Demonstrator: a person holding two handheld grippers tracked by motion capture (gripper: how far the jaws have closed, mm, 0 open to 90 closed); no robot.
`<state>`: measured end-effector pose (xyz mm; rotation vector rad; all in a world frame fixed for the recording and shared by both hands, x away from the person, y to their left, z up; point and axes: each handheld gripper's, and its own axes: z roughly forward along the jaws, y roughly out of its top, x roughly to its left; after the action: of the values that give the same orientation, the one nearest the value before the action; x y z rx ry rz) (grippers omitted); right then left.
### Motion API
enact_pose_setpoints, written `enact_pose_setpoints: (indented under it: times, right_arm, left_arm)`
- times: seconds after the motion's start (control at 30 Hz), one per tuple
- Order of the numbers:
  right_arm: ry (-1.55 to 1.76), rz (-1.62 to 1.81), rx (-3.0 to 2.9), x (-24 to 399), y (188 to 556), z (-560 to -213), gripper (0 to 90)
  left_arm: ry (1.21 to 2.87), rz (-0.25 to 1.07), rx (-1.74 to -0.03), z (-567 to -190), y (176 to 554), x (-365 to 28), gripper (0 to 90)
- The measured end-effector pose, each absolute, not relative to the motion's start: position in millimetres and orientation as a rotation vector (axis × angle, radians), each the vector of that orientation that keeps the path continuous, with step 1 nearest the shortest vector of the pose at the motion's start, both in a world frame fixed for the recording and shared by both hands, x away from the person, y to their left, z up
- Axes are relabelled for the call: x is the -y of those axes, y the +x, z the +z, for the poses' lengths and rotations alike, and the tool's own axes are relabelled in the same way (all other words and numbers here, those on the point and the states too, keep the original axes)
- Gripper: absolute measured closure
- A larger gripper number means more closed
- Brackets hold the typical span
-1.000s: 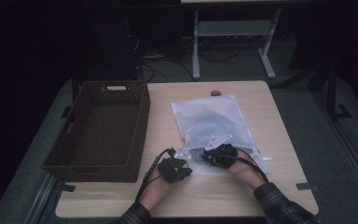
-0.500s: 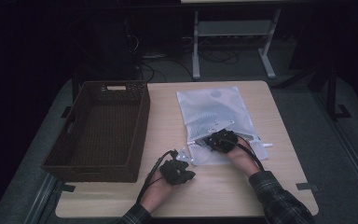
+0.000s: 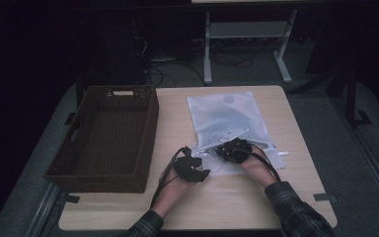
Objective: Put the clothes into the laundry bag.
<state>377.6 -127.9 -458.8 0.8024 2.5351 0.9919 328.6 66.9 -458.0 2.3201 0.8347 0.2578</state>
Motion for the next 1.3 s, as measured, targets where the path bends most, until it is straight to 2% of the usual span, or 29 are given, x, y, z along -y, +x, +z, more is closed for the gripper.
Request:
enact_pose_setpoints:
  times: [0.1,0.13,0.27,0.33,0.63,0.77,1.07,1.3]
  right_arm:
    - [0.8,0.993,-2.54,128.8,377.9,-458.8,81.6]
    - [0.799,0.994,-2.542,128.9,377.8,-458.9,81.6]
    - [0.8,0.997,-2.54,128.4,377.6,-459.2,81.6]
    - [0.801,0.986,-2.537,127.5,377.1,-459.5,81.7]
    - [0.828,0.96,-2.466,128.0,389.1,-463.7,82.2]
    - [0.839,0.957,-2.425,126.0,393.8,-466.8,82.0]
    - [0.825,1.057,-2.501,139.3,371.3,-443.4,59.7]
    - [0.864,1.106,-2.513,183.5,346.4,-424.2,54.8]
  left_arm:
    - [2.346,0.265,-0.816,-459.8,331.1,-63.0,54.0]
    - [2.354,0.265,-0.803,-460.3,330.6,-61.6,58.1]
    - [2.385,0.26,-0.754,-459.2,328.9,-55.5,86.1]
    - [2.397,0.283,-0.745,-458.6,327.8,-52.8,89.8]
    - [2.39,0.18,-0.755,-457.1,316.4,-58.7,90.0]
    - [2.39,0.186,-0.754,-457.0,312.3,-60.5,90.0]
    - [2.378,0.172,-0.759,-457.8,313.9,-65.4,90.0]
    - [2.371,0.168,-0.761,-458.2,313.9,-65.7,90.0]
